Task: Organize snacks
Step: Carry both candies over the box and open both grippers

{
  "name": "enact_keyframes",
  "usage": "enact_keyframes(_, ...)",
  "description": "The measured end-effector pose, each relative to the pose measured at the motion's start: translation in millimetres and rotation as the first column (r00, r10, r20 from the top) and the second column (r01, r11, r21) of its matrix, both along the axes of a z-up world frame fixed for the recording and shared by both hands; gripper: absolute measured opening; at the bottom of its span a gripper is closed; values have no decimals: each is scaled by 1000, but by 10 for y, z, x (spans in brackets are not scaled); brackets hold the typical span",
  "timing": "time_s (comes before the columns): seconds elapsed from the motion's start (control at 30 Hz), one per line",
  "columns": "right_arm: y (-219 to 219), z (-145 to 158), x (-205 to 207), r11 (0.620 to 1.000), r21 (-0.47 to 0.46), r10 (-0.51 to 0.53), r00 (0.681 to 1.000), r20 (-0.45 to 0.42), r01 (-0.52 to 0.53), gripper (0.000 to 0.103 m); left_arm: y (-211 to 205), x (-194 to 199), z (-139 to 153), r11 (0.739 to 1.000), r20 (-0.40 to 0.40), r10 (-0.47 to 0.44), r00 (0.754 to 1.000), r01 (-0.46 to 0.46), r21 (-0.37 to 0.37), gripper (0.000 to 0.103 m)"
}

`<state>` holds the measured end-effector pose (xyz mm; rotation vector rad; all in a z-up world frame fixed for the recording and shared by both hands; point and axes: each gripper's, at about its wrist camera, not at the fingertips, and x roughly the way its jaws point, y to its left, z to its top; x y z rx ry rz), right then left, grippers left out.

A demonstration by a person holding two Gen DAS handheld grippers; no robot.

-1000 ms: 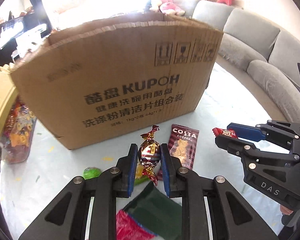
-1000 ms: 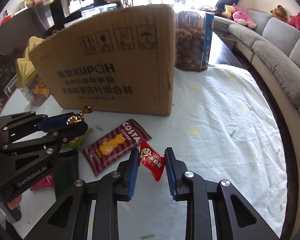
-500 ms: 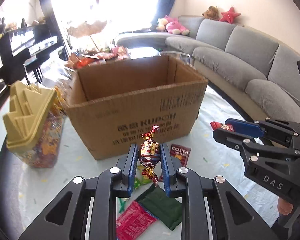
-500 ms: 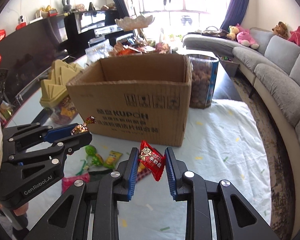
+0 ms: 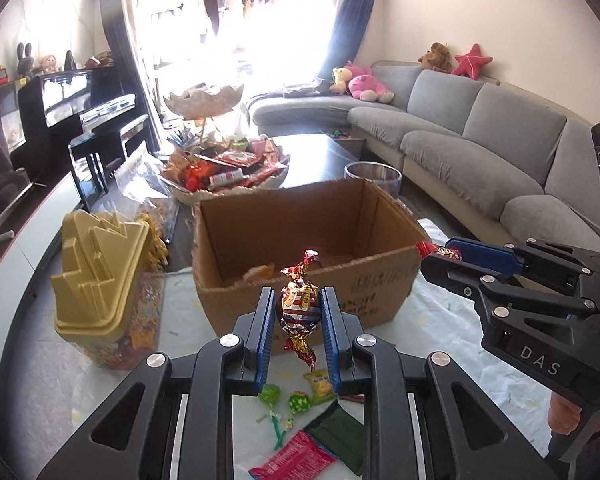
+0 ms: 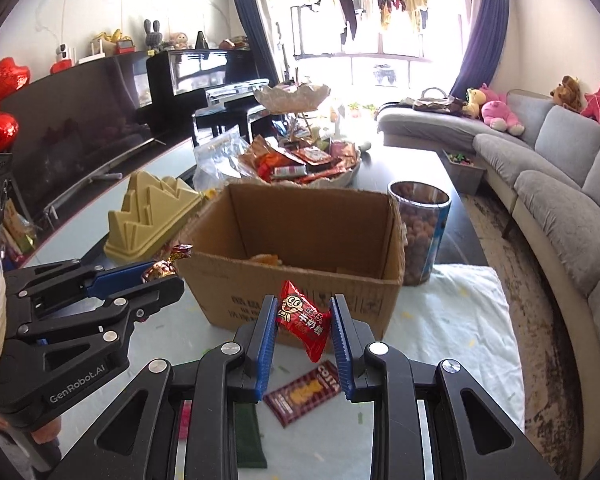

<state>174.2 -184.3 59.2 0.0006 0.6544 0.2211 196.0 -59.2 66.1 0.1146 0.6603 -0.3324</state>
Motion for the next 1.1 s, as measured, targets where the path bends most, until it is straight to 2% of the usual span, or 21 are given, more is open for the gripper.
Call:
enact_keyframes(0.2,58,138,209,1000,-3,-2,1000,14,2,28,70,231,110,1000,7,29,1000,-29,-1,23)
enact_keyframes(0.37,95,195,415,1000,-13,-11,1000,15,11,28,81,477,89,999,-13,42,999,-42,-1,23)
enact_keyframes(0.77,135,96,909,999,-38,-24,1000,-19,23,28,76,1012,-80,997,-74,73,995,-73,0,25)
enact_keyframes(0.8,133,78,944,999,-38,-25,999,-23,24,28,75,1043,-91,997,-78,78,994,-78,3,33)
enact_keyframes(0.83,128,69,965,999,-38,-31,999,-25,30,30,83,1068,-101,997,-82,83,993,-83,2,48)
enact_keyframes(0.87,118,50,999,998,-41,-46,999,-25,45,33,100,1085,-107,995,-75,102,992,-102,-2,52)
enact_keyframes(0.93,99,12,1042,997,-49,-69,997,-33,68,52,124,1085,-105,993,-70,119,990,-119,1,54)
enact_keyframes(1.1,66,-48,1062,995,-46,-88,995,-41,86,52,181,1010,-99,990,-49,140,989,-140,7,66)
